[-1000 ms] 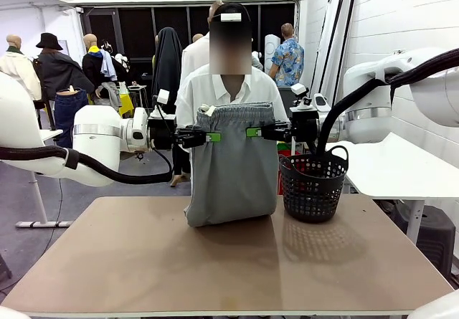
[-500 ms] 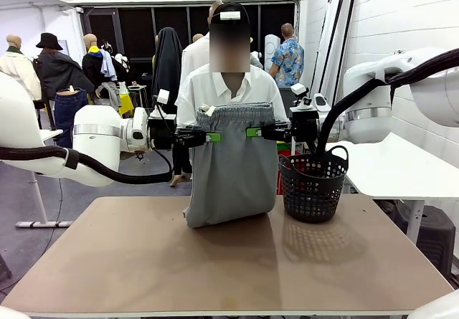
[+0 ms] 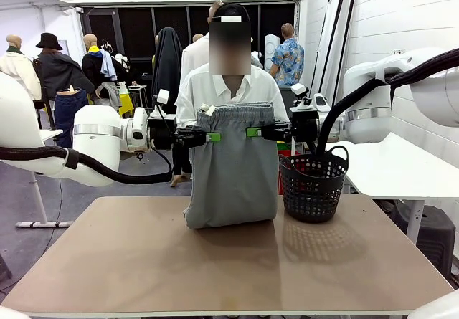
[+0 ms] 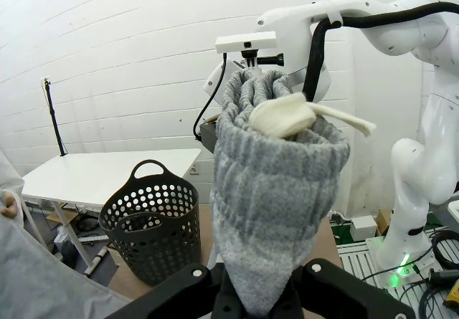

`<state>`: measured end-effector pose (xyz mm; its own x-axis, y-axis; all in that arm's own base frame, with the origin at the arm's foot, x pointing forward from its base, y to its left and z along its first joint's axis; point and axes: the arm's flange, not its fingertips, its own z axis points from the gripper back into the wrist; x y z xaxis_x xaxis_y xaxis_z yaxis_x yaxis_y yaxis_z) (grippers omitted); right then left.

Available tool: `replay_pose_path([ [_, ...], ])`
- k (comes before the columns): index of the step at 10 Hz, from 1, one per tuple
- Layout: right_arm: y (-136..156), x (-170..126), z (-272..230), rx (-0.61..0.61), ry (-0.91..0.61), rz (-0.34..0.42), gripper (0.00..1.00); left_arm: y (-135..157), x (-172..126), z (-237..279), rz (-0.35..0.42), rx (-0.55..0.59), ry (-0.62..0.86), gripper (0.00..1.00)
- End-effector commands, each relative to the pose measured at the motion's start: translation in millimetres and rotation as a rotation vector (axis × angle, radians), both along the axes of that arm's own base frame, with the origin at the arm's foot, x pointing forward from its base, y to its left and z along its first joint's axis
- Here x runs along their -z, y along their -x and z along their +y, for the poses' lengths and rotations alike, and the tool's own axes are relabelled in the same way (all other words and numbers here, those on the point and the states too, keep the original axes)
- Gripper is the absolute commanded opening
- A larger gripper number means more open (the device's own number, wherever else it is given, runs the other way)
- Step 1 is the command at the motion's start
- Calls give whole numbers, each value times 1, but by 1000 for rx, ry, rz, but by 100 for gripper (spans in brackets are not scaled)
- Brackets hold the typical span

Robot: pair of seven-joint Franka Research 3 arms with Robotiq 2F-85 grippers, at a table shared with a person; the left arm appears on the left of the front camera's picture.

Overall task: Fold the training pants.
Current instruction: Release the ends of the Training pants and then grab the overlapped ends.

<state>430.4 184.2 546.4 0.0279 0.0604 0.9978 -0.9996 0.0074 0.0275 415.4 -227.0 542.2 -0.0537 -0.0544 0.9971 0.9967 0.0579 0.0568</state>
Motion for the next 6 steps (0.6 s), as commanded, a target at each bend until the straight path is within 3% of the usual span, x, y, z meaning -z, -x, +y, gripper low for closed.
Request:
replay_pose_path([
  [1,3,-1,0,-13,-8,-1,0,2,-3,0,1,-10,12,0],
  [6,3,-1,0,-13,-8,-1,0,2,-3,0,1,-10,12,0],
])
